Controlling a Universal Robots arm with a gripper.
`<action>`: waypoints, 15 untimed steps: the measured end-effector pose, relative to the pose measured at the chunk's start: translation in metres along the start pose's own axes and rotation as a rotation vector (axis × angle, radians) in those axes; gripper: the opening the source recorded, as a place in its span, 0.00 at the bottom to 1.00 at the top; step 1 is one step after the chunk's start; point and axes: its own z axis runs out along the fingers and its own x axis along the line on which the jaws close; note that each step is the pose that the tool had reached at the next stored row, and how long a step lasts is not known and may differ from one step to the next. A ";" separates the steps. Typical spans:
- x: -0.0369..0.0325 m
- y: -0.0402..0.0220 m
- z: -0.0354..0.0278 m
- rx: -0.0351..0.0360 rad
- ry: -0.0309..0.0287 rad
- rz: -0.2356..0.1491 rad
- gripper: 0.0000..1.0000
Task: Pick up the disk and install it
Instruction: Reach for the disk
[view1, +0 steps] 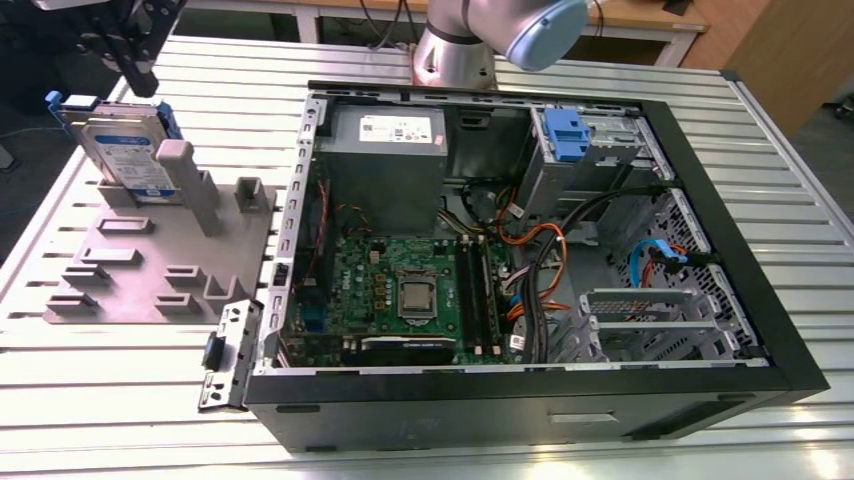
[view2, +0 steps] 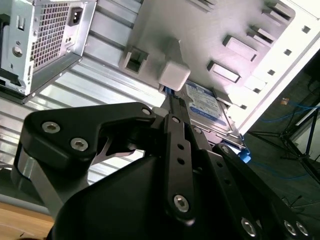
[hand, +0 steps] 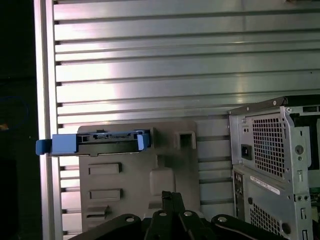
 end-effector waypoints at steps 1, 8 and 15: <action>0.0040 0.0000 0.0001 0.0000 -0.0001 0.000 0.11; 0.0322 0.0034 0.0031 0.0000 0.0003 0.000 0.11; 0.0588 0.0124 0.0097 0.0001 0.0004 0.000 0.11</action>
